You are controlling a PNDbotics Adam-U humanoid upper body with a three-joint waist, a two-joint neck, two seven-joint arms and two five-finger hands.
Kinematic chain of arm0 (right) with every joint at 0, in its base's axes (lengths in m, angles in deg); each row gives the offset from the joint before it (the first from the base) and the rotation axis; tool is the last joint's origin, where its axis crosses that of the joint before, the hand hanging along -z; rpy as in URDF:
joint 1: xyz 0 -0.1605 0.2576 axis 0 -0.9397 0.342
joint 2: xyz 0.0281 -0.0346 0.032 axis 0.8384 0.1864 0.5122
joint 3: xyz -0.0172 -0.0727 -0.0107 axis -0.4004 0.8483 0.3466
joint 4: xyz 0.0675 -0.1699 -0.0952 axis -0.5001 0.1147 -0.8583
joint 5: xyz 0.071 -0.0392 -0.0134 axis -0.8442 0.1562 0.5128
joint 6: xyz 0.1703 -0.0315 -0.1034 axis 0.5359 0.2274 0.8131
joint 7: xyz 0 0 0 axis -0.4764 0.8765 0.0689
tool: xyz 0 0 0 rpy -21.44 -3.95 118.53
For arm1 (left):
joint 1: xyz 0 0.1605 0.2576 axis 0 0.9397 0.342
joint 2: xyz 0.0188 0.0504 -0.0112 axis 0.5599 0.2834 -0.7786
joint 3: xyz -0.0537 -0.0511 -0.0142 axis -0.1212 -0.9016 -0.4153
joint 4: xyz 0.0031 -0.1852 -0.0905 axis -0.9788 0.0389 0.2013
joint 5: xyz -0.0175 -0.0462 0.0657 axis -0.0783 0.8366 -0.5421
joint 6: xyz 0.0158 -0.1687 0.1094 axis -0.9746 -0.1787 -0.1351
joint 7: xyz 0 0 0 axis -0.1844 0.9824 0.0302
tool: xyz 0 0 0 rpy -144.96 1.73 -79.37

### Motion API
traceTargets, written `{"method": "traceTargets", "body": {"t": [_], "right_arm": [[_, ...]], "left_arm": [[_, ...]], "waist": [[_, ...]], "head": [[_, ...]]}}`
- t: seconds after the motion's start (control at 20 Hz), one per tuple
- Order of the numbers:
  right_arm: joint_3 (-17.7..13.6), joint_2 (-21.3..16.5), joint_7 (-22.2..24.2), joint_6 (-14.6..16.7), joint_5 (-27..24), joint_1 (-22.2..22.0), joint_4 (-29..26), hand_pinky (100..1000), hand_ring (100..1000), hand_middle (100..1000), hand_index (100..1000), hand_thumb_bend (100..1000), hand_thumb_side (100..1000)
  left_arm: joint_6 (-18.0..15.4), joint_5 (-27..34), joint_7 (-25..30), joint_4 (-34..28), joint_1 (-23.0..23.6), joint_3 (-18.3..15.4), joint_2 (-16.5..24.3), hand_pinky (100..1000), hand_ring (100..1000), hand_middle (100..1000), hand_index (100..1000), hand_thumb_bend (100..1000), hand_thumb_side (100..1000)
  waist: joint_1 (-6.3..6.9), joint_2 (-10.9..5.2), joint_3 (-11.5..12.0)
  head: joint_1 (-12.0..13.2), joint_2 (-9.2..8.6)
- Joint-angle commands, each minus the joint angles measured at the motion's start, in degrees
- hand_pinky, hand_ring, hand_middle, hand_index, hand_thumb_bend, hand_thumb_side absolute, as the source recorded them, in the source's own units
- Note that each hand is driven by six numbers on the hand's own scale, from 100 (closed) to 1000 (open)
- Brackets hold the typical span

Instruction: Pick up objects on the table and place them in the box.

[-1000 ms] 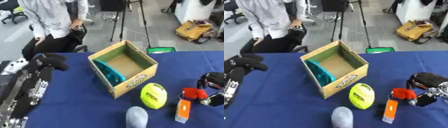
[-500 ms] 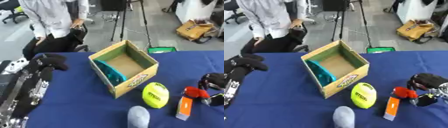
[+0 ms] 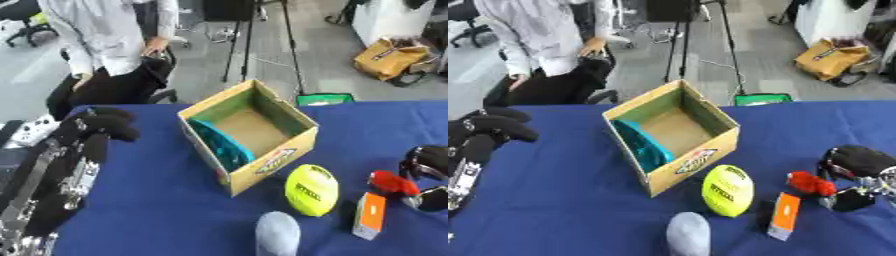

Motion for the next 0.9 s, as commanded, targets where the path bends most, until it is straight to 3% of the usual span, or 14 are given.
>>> {"method": "traceTargets", "body": {"t": [0.05, 0.3, 0.65, 0.9], "right_arm": [[-0.53, -1.25, -1.14, -0.41, -0.37, 0.62, -0.49, 933, 855, 459, 595, 295, 483], [-0.57, -1.26, -2.86, -1.03, -0.3, 0.47, -0.29, 929, 845, 443, 577, 259, 497], [-0.66, -1.43, -5.51, -1.62, -0.13, 0.54, -0.51, 922, 820, 403, 532, 131, 534], [-0.57, -1.63, -6.89, -1.77, -0.15, 0.56, -0.75, 920, 812, 391, 522, 113, 521]], "left_arm": [[-0.07, 0.15, 0.31, -0.84, -0.49, -0.17, 0.55, 699, 682, 724, 757, 100, 612], [-0.09, 0.15, 0.3, -0.84, -0.47, -0.22, 0.58, 699, 682, 724, 757, 100, 609], [-0.09, 0.17, 0.5, -0.84, -0.43, -0.18, 0.61, 700, 683, 725, 758, 100, 604], [-0.08, 0.16, 0.64, -0.84, -0.37, -0.19, 0.59, 700, 684, 725, 758, 100, 609]], "waist": [[-0.26, -0.81, 0.04], [-0.2, -0.81, 0.09], [-0.15, -0.76, -0.08], [-0.14, -0.85, -0.23]], "head": [[0.21, -0.52], [0.25, -0.62], [0.36, -0.67], [0.44, -0.7]]}}
